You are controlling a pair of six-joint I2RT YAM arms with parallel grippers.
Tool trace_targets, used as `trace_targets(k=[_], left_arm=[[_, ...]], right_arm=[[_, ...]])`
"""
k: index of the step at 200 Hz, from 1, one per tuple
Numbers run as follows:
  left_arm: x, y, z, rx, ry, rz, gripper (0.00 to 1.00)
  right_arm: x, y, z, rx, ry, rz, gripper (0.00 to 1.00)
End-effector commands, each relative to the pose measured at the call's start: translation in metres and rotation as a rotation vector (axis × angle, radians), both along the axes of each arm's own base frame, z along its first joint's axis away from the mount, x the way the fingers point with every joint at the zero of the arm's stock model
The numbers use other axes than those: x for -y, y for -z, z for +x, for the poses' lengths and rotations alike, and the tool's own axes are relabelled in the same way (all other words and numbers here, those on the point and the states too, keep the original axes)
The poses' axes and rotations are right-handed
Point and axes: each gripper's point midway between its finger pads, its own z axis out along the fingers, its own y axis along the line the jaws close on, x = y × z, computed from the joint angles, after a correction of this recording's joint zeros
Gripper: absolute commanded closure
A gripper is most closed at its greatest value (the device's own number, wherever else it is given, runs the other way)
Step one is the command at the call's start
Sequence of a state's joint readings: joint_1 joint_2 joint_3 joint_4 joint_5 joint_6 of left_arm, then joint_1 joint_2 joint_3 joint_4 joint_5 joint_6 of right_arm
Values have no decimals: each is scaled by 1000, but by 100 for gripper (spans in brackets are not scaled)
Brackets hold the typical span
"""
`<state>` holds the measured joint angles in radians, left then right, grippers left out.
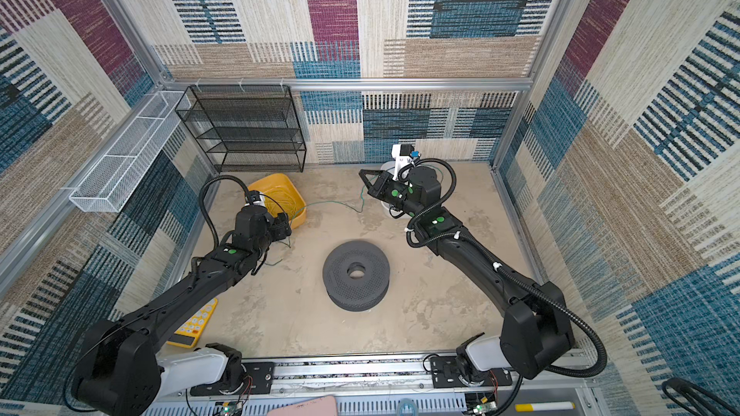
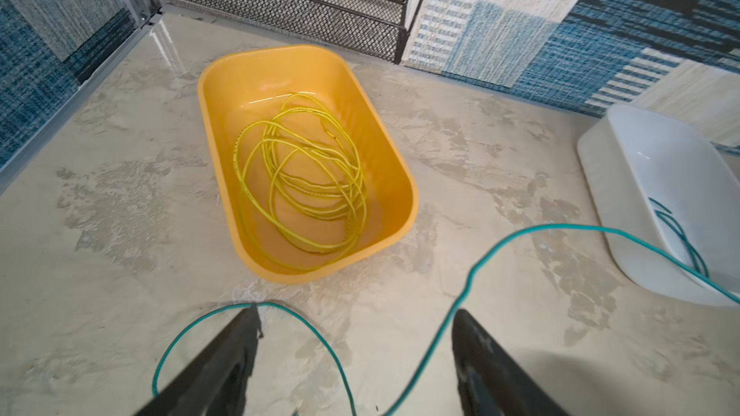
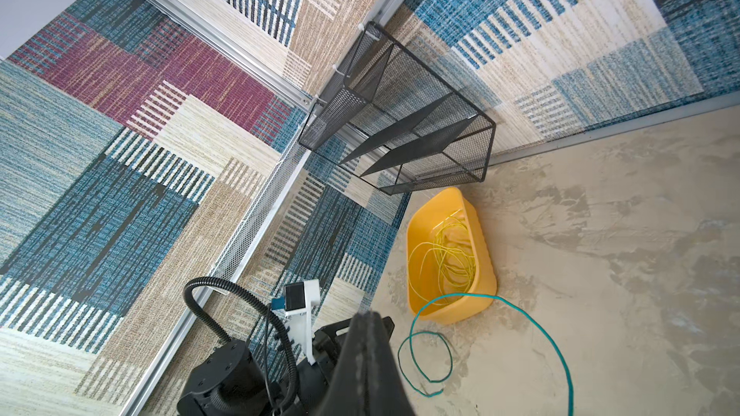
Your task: Wrap the cables
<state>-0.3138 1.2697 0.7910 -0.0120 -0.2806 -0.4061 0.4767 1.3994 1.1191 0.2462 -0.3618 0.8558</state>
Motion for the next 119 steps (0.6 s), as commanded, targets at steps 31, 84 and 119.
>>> trace_targets(k=[31,84,119], left_arm=[[43,13,16,-65,239,-56,34],[41,35,16,-126,223,-45,56],[43,33,16,-128,242,-47,90]], right_arm=[[-2,-4,-1,18,-27,5,100],[2,-3,0,15,-31,6,100],[11,-3,2,14,-16,7,100]])
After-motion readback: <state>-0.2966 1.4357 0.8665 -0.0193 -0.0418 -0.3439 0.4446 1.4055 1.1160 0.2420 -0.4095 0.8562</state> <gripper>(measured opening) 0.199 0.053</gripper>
